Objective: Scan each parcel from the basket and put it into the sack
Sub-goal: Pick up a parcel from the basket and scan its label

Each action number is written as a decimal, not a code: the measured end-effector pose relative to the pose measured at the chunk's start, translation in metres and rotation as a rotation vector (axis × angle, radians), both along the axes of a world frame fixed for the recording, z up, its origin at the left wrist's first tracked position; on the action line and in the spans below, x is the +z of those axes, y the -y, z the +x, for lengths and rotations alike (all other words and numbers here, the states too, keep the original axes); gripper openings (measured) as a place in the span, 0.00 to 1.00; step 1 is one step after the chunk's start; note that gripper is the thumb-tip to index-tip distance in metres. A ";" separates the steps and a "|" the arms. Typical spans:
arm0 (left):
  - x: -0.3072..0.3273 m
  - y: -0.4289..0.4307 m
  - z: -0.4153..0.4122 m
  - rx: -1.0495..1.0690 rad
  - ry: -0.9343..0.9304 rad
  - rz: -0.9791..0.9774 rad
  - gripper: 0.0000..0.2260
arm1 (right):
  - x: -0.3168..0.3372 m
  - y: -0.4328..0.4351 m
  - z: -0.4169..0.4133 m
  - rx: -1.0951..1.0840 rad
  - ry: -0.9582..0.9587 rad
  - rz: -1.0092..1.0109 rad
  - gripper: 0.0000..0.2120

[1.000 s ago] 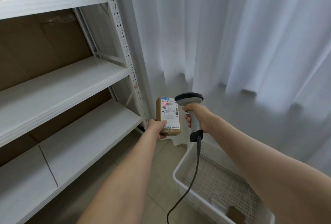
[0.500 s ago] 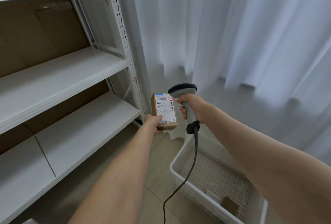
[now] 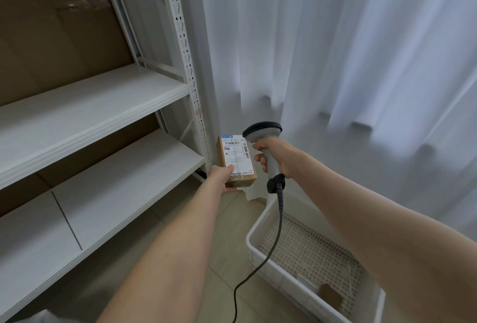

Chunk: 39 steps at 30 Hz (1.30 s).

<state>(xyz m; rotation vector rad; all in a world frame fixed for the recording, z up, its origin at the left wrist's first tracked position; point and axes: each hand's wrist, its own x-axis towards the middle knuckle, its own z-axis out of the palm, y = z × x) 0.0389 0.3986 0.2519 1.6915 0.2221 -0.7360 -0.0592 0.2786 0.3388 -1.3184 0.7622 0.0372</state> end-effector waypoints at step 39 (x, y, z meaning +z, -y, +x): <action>-0.001 -0.502 -0.149 0.422 0.173 0.131 0.11 | -0.087 -0.458 -0.076 0.117 0.007 0.252 0.16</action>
